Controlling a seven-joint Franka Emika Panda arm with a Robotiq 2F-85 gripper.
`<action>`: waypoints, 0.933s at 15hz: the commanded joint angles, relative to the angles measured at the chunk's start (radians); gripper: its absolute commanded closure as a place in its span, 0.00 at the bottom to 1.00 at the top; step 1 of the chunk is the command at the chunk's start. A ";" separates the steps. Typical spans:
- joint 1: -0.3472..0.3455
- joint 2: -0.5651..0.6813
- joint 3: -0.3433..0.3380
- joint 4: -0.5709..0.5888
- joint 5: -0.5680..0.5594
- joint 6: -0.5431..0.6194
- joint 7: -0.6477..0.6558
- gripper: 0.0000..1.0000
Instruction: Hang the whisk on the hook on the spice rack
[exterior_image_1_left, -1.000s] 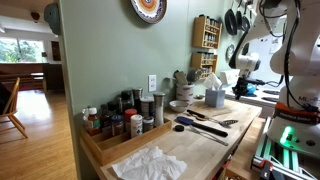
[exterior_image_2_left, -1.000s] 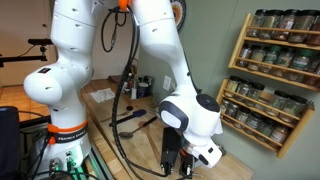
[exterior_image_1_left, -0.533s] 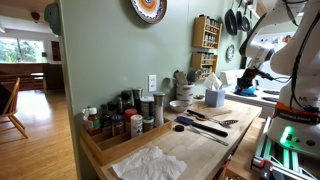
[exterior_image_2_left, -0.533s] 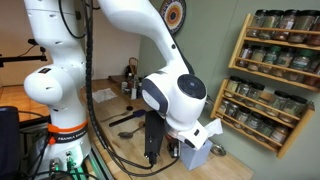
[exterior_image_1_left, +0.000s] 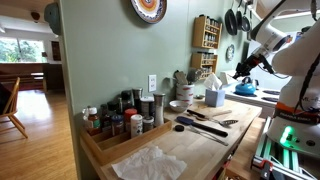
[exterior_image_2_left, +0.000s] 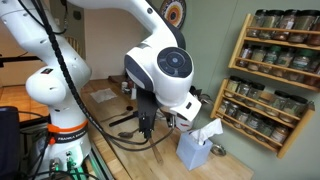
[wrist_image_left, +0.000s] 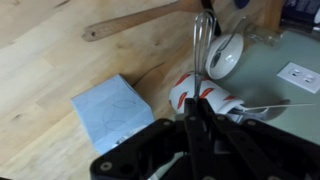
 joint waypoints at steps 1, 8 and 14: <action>0.019 -0.068 0.055 0.002 0.149 -0.029 0.053 0.98; 0.038 -0.133 0.245 -0.014 0.503 0.067 0.155 0.98; 0.140 -0.168 0.346 -0.016 0.754 0.260 0.132 0.98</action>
